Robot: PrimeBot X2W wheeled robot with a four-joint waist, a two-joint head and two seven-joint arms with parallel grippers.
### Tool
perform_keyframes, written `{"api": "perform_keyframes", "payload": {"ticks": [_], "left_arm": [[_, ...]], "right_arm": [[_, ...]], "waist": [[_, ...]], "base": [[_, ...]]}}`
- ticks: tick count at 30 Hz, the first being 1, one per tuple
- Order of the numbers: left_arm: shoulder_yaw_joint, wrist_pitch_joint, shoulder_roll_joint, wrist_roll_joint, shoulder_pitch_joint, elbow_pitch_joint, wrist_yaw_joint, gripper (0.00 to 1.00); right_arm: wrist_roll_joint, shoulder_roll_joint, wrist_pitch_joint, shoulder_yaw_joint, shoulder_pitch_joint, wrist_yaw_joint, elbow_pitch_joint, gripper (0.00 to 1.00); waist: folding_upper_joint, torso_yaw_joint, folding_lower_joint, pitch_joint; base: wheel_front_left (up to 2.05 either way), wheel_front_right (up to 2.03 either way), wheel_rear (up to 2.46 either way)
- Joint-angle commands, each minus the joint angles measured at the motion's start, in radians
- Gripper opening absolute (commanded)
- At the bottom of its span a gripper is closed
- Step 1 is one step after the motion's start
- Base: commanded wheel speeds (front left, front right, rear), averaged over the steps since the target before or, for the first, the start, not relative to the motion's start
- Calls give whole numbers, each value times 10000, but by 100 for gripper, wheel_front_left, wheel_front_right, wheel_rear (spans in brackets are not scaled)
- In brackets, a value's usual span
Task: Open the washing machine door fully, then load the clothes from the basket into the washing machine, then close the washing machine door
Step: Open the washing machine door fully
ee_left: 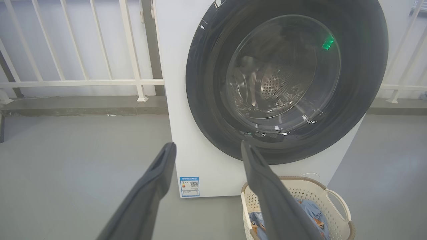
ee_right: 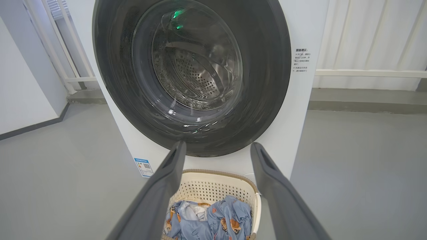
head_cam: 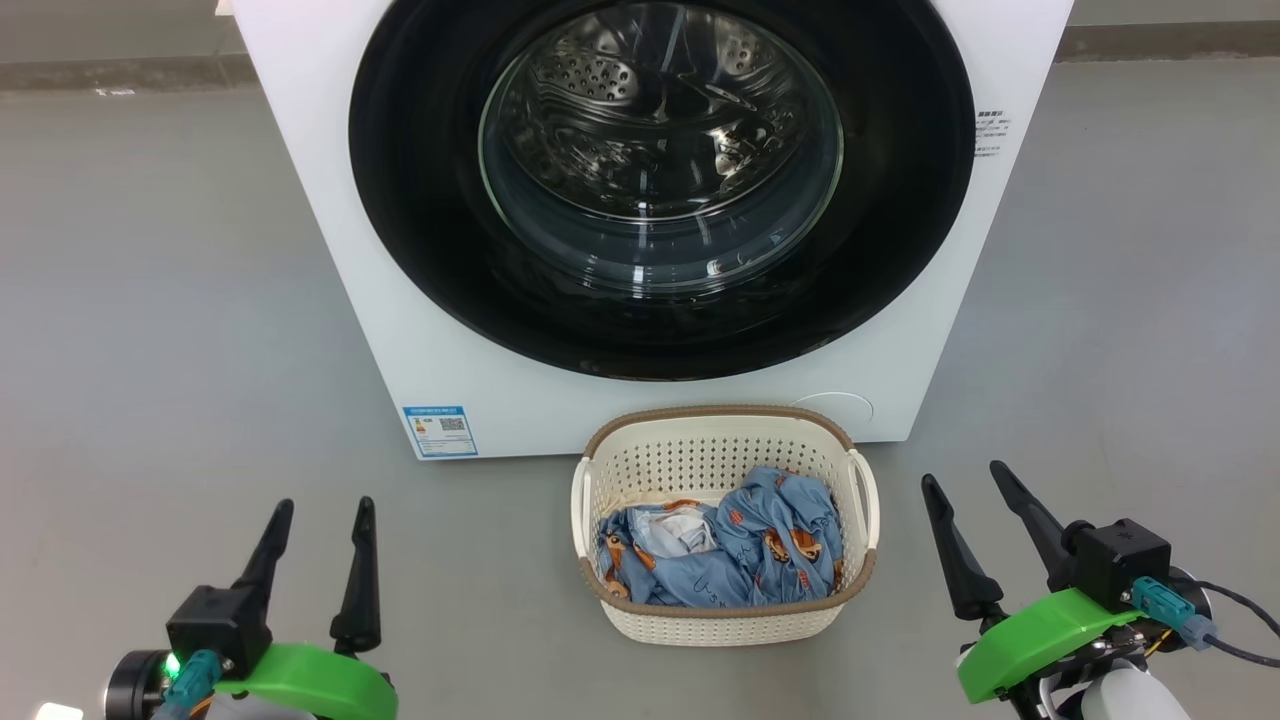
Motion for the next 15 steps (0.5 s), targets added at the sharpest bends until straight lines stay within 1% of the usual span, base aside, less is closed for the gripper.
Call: {"api": "perform_keyframes", "payload": {"ticks": [1, 10, 15], "left_arm": [[351, -66, 166, 88, -434, -277, -23, 100], [489, -66, 152, 212, -442, -295, -18, 100], [562, -67, 125, 280, -443, -320, -18, 100]], "right_arm": [[-93, -66, -122, 183, -290, 100, -243, 100], [-85, -46, -122, 114, -262, 100, -277, 100], [-93, -50, -122, 88, -269, 100, -289, 100]], "waist": [[0, -2, 0, 0], [0, -9, 0, -2], [0, -4, 0, 3]], "base": [[0, 0, 0], [2, 2, -4], [36, 36, -72]]}}
